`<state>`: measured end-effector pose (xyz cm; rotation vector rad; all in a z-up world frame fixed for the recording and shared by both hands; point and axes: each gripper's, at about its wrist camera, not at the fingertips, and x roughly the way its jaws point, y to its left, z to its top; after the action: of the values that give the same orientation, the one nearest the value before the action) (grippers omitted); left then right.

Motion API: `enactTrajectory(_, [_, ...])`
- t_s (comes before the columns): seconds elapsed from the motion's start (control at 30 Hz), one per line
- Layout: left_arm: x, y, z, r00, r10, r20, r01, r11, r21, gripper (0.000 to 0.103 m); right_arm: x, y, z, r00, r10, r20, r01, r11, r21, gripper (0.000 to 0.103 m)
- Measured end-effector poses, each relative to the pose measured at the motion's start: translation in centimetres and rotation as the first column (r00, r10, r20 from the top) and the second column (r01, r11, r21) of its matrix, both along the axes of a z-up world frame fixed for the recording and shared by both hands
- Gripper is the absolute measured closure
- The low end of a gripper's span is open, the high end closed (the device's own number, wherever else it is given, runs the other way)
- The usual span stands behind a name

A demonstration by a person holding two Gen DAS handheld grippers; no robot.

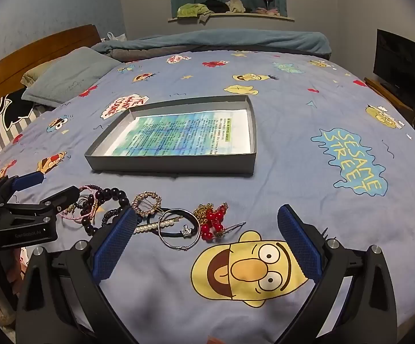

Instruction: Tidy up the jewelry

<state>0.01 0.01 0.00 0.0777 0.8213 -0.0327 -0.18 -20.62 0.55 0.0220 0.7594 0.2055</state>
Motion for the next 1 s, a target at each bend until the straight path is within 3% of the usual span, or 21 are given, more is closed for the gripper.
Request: enactTrajectory(1.0, [-0.18, 0.02, 0.12, 1.0, -0.004, -0.006, 0.004, 1.0, -0.001, 0.004, 0.05, 0.22, -0.1, 1.0, 0.003, -0.001, -0.003, 1.0, -0.009, 0.006])
